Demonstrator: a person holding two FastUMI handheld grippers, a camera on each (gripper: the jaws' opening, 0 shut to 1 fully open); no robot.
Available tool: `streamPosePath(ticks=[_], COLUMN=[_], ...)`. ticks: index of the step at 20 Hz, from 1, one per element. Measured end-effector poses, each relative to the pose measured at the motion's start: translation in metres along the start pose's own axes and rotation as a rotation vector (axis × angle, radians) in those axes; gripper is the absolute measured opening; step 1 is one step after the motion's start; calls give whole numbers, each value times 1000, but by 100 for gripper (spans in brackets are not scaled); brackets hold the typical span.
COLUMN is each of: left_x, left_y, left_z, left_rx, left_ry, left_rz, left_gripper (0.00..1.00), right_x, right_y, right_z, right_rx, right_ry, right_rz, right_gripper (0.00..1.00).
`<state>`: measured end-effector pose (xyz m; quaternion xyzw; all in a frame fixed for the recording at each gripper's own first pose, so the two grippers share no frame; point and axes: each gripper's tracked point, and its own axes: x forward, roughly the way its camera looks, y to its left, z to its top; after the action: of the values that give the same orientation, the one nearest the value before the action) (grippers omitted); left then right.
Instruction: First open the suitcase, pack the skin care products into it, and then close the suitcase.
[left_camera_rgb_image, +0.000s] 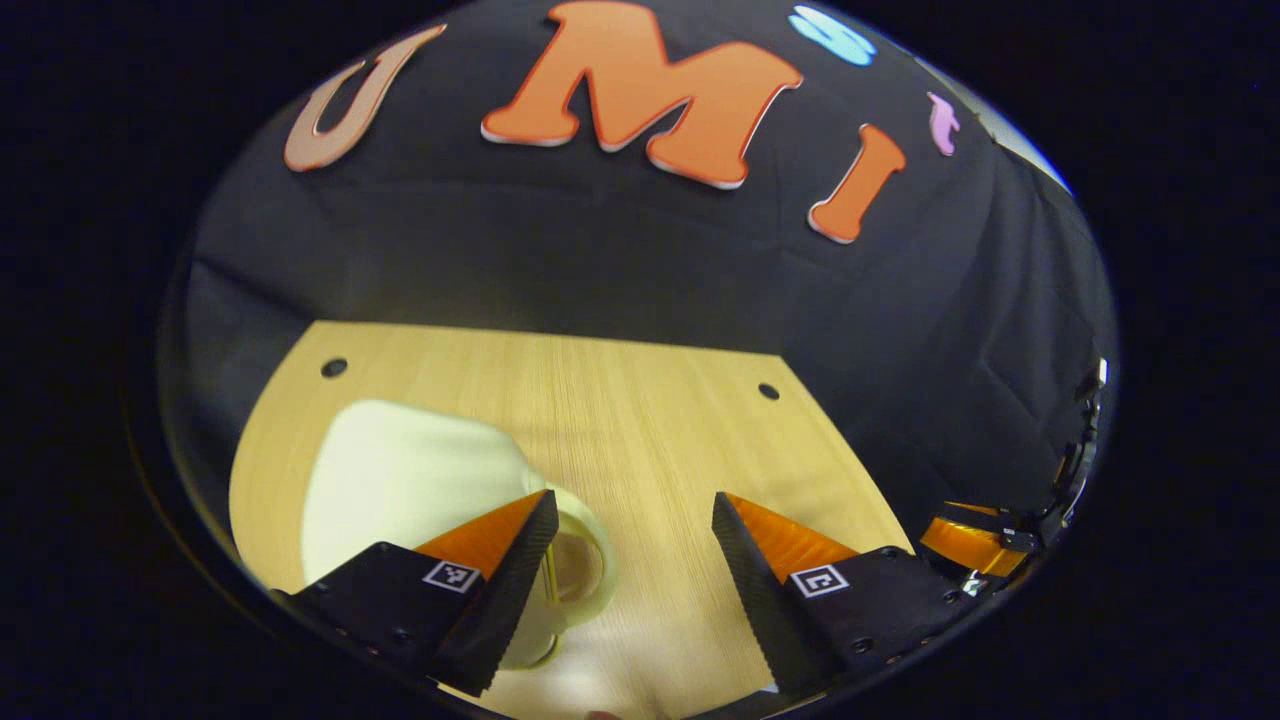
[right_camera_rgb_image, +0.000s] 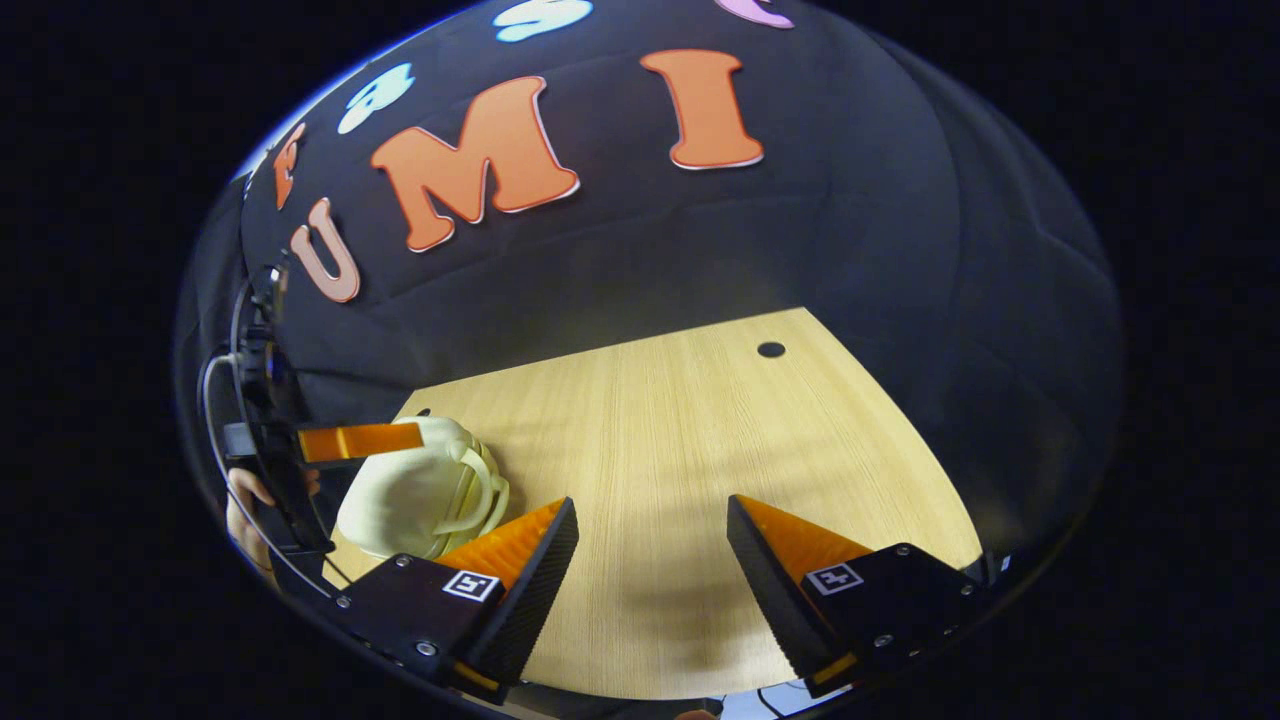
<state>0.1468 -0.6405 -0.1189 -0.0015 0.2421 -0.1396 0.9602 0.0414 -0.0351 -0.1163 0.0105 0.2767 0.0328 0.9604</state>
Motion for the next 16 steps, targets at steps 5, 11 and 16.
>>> streamPosePath(ticks=[5, 11, 16], left_x=[-53, -50, -58], left_y=[9, 5, 14], left_z=[52, 44, 44], left_rx=[62, 59, 49], left_ry=[-327, -596, -602], left_rz=[146, 332, 307], left_gripper=[97, 97, 97], right_x=[-21, -52, -65], right_y=[28, 49, 53], right_z=[57, 90, 70], right_rx=[-12, -56, -105], right_ry=[-214, -431, -440], right_rz=[-42, -62, -83], right_gripper=[96, 95, 100])
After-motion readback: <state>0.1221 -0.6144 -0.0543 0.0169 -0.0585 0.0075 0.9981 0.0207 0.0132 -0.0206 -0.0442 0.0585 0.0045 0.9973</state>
